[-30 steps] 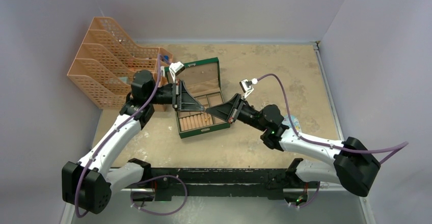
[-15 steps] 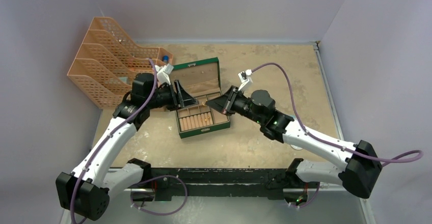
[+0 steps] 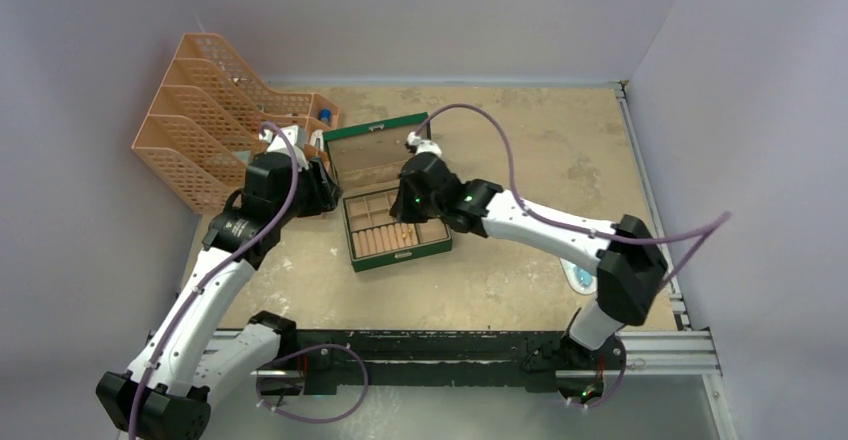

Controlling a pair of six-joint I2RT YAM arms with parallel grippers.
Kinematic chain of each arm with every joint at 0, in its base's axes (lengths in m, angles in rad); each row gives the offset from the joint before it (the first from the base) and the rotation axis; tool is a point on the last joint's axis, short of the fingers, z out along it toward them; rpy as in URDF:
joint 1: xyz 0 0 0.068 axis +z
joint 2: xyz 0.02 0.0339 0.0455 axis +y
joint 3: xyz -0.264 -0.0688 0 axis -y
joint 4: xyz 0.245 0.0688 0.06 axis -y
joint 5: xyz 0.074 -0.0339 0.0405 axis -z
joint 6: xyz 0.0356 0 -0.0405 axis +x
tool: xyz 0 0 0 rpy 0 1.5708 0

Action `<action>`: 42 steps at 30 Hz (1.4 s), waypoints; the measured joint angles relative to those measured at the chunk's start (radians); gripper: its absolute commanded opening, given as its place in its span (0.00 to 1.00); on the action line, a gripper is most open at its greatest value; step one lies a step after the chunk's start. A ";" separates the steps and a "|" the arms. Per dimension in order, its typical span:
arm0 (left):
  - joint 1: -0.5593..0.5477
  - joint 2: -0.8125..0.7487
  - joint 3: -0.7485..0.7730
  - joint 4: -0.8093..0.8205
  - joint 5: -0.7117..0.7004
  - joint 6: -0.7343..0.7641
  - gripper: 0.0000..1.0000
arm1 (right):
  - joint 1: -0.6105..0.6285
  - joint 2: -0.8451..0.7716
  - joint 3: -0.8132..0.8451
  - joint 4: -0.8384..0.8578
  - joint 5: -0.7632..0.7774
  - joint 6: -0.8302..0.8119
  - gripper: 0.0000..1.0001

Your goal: Organize the mixed jewelry

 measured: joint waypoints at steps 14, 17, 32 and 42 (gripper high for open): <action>0.000 -0.009 -0.037 -0.009 -0.068 0.053 0.53 | 0.117 0.312 0.268 -0.316 0.103 0.024 0.00; 0.000 -0.011 -0.046 -0.010 -0.068 0.054 0.53 | 0.116 0.325 0.285 -0.351 0.119 0.029 0.00; 0.000 -0.013 -0.047 -0.010 -0.067 0.056 0.54 | 0.116 0.381 0.335 -0.397 0.153 0.035 0.00; 0.000 -0.013 -0.047 -0.009 -0.067 0.056 0.54 | 0.116 0.415 0.356 -0.401 0.156 0.034 0.00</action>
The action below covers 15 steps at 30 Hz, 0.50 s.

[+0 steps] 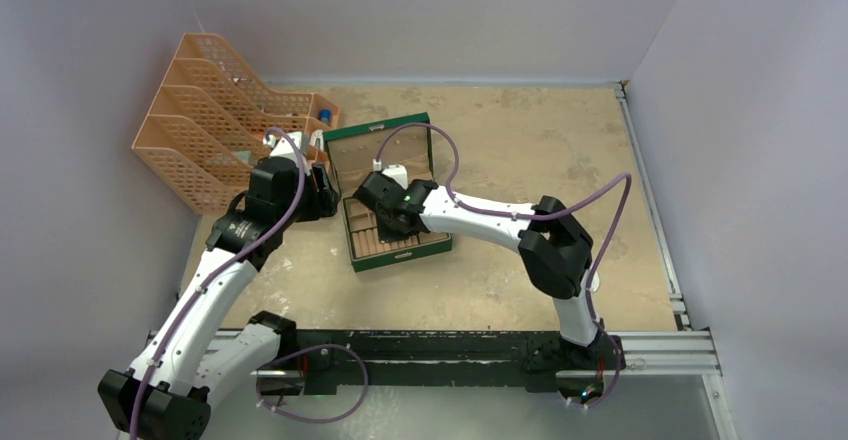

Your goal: Organize the mixed jewelry

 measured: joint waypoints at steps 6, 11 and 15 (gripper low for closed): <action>0.000 0.000 0.000 0.000 0.000 0.000 0.54 | 0.000 0.001 0.000 0.001 -0.001 -0.006 0.00; 0.000 0.000 0.000 0.000 0.001 0.000 0.55 | 0.000 0.001 0.000 0.002 -0.001 -0.007 0.00; 0.000 0.000 0.000 0.000 0.001 0.000 0.54 | 0.000 0.002 0.000 0.004 -0.002 -0.011 0.08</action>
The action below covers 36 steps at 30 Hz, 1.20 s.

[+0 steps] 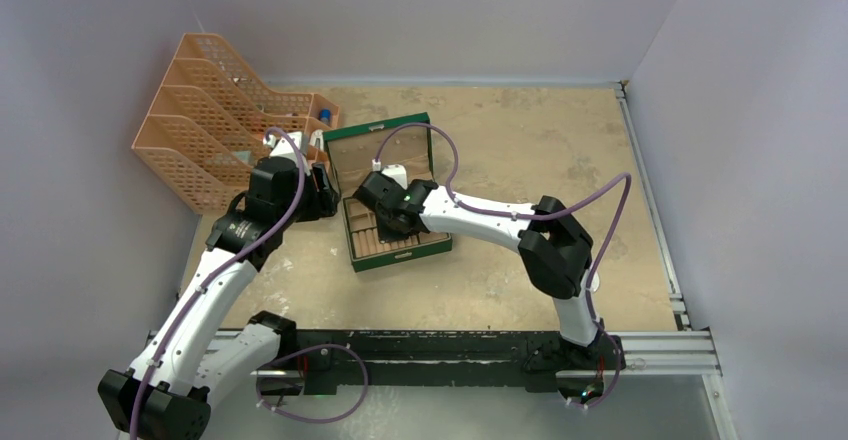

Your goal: Organize the mixed jewelry

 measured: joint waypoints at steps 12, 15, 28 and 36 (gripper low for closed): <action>0.000 0.000 0.000 0.000 0.002 -0.002 0.54 | 0.000 -0.021 0.003 0.016 -0.010 0.005 0.36; 0.000 0.000 0.000 0.000 0.004 -0.003 0.54 | 0.000 -0.062 0.003 0.016 0.004 0.013 0.37; 0.000 0.000 0.000 0.011 0.080 -0.002 0.58 | -0.124 -0.424 -0.264 0.083 0.158 0.185 0.35; 0.000 0.000 0.000 0.022 0.132 0.006 0.80 | -0.409 -0.663 -0.556 0.170 0.145 0.287 0.35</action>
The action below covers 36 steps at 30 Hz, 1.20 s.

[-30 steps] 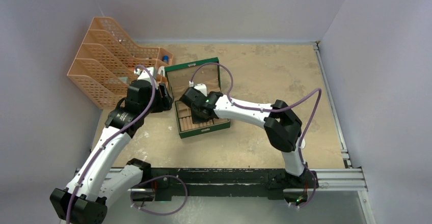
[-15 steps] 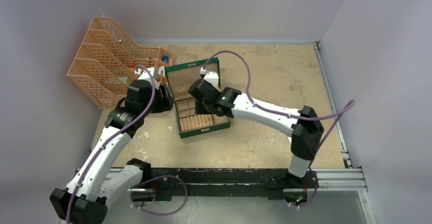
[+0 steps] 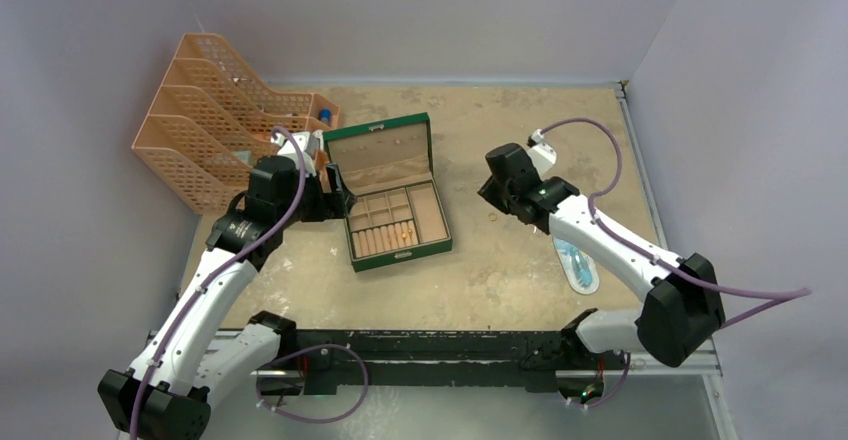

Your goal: Organize the mixed jewelry

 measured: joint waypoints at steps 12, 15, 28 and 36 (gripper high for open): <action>0.000 0.000 0.000 0.023 0.060 0.017 0.73 | -0.110 0.111 -0.150 0.038 -0.013 -0.013 0.31; 0.000 0.000 0.000 0.023 0.064 0.017 0.73 | -0.121 0.164 -0.154 0.069 -0.019 -0.045 0.32; 0.000 -0.001 0.000 0.023 0.065 0.018 0.73 | -0.123 0.368 -0.041 0.131 -0.026 -0.130 0.22; 0.000 -0.012 0.000 0.023 0.060 0.017 0.73 | -0.123 0.401 -0.033 0.132 -0.025 -0.137 0.20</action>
